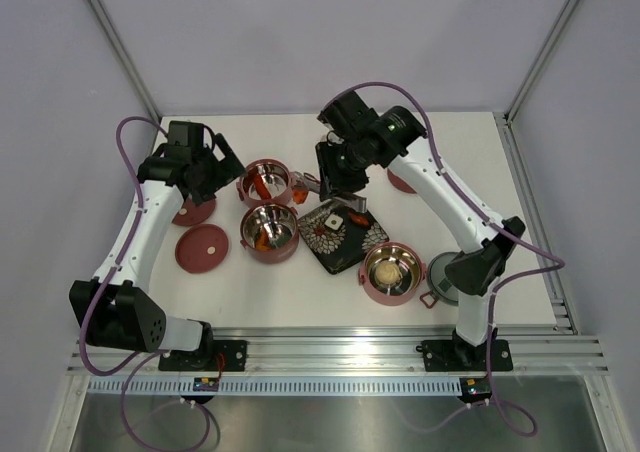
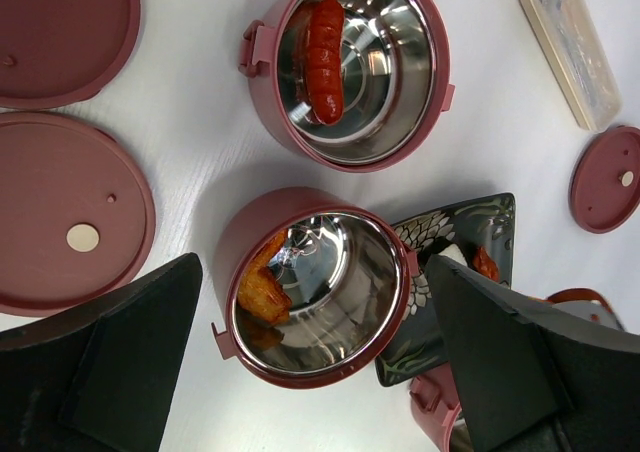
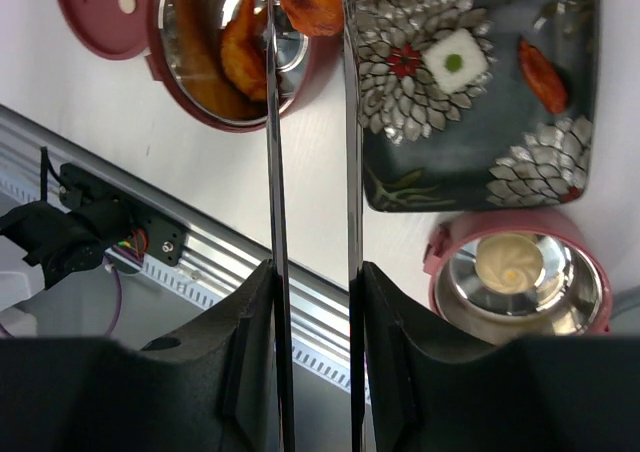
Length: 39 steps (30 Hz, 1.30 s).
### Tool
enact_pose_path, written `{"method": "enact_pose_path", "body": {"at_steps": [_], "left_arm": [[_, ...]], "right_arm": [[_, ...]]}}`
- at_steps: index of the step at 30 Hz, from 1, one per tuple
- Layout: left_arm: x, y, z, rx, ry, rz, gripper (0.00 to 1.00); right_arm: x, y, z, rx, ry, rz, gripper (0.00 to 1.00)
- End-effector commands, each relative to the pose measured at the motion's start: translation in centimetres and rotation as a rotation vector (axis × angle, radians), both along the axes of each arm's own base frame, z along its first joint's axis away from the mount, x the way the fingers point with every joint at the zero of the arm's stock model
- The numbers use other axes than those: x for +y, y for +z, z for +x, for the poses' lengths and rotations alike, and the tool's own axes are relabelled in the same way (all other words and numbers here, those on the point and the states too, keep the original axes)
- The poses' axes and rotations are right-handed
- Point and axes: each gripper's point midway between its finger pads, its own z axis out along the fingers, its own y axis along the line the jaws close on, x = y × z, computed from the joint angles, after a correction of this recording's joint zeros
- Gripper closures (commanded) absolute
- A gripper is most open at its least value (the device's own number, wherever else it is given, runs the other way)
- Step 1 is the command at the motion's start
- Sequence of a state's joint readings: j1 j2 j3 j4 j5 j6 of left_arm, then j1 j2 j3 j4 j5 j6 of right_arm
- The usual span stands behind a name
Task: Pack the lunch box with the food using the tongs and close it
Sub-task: Place the fake food in the packing box.
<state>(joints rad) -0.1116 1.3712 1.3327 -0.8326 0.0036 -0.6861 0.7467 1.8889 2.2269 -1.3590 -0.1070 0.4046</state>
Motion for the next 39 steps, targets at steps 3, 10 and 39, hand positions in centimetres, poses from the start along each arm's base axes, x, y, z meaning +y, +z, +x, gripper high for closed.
{"method": "enact_pose_path", "body": {"at_steps": [3, 10, 39], "left_arm": [[0.4, 1.4, 0.7, -0.043, 0.002, 0.004, 0.01], [1.6, 2.0, 0.4, -0.054, 0.030, 0.034, 0.01], [1.9, 2.0, -0.5, -0.060, 0.050, 0.022, 0.01]], "right_arm": [[3.1, -0.3, -2.9, 0.067, 0.152, 0.008, 0.96], [5.3, -2.5, -3.5, 0.104, 0.224, 0.002, 0.94], [5.6, -4.2, -3.4, 0.095, 0.235, -0.019, 0.50]]}}
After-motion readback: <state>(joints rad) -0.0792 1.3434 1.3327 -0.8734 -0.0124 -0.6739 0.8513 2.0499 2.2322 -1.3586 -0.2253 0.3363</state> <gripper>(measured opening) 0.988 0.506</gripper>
